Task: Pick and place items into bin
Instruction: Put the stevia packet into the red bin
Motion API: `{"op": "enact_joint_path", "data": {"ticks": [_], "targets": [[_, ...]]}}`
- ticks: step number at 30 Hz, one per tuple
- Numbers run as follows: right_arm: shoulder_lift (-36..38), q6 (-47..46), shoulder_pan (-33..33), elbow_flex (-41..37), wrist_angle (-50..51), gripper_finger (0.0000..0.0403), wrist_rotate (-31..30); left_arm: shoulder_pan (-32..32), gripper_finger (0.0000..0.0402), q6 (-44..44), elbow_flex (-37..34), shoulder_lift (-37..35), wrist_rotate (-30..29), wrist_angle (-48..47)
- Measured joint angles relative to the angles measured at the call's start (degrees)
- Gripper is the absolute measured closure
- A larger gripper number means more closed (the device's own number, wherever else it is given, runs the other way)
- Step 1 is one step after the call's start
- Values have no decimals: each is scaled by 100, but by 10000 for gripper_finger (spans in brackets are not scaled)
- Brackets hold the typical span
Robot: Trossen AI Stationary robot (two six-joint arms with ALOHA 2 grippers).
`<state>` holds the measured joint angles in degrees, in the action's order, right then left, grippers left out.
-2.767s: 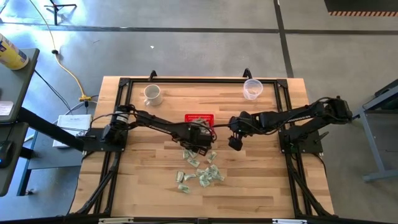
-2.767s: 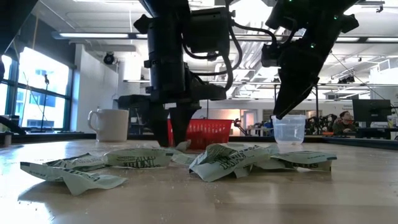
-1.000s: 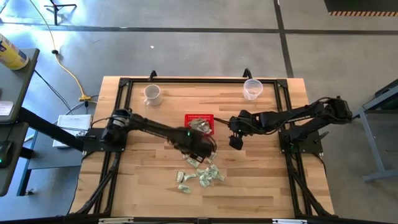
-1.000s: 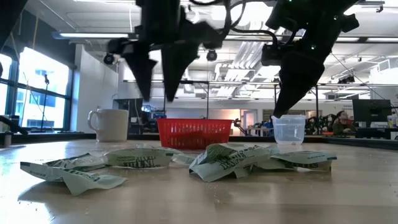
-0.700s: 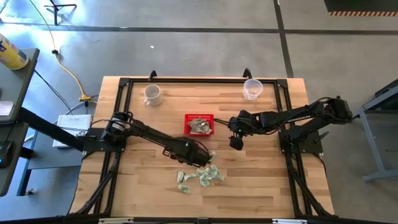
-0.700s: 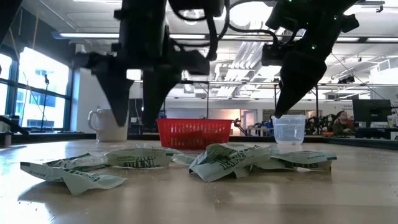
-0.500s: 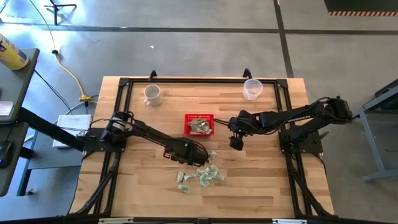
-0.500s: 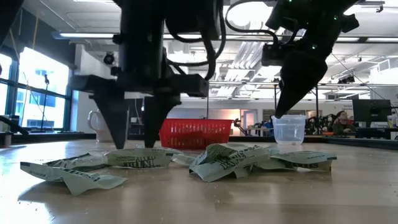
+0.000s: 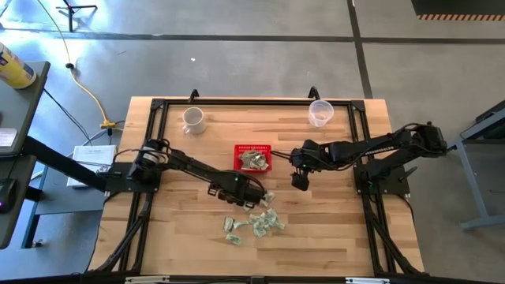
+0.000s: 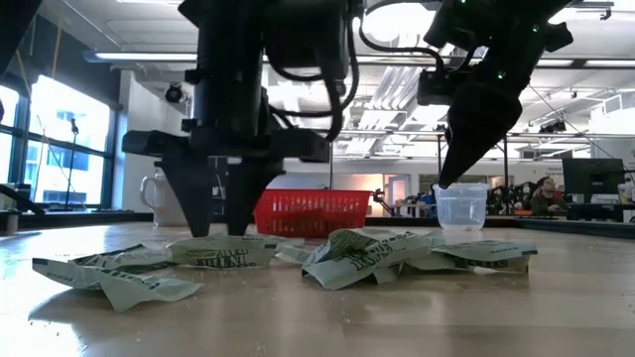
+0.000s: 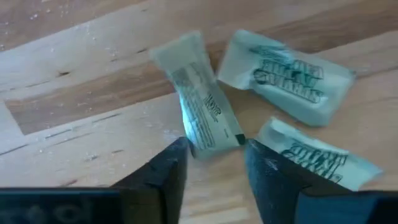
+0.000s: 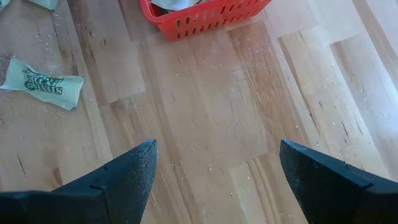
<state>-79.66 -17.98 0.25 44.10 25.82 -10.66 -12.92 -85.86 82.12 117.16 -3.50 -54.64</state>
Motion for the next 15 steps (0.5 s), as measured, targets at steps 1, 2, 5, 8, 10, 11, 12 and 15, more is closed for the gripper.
{"op": "enact_joint_path", "data": {"ticks": [1, 2, 5, 8, 10, 11, 12, 15], "targets": [[0, 0, 0, 0, -3, 75, -3, 20, 224, 22, -17, -5, 16, 20], [0, 0, 0, 0, -5, 75, -5, 28, 237, 56, -32, -8, 44, 26], [0, 0, 0, 0, -15, 75, -22, 132, 278, 309, -39, -8, 109, 64], [0, 0, -6, 0, -21, 75, -39, 273, 320, 567, -45, -8, 188, 121], [0, -1, -31, 0, -21, 75, -28, 341, 346, 655, -53, -36, 289, 129], [0, -4, -55, 0, -17, 75, -26, 361, 356, 708, -63, -57, 314, 131], [0, -7, -72, 0, -9, 75, -22, 358, 364, 770, -64, -72, 343, 137], [0, -9, -131, 0, 11, 75, -16, 299, 370, 983, -71, -241, 364, 111]]}}
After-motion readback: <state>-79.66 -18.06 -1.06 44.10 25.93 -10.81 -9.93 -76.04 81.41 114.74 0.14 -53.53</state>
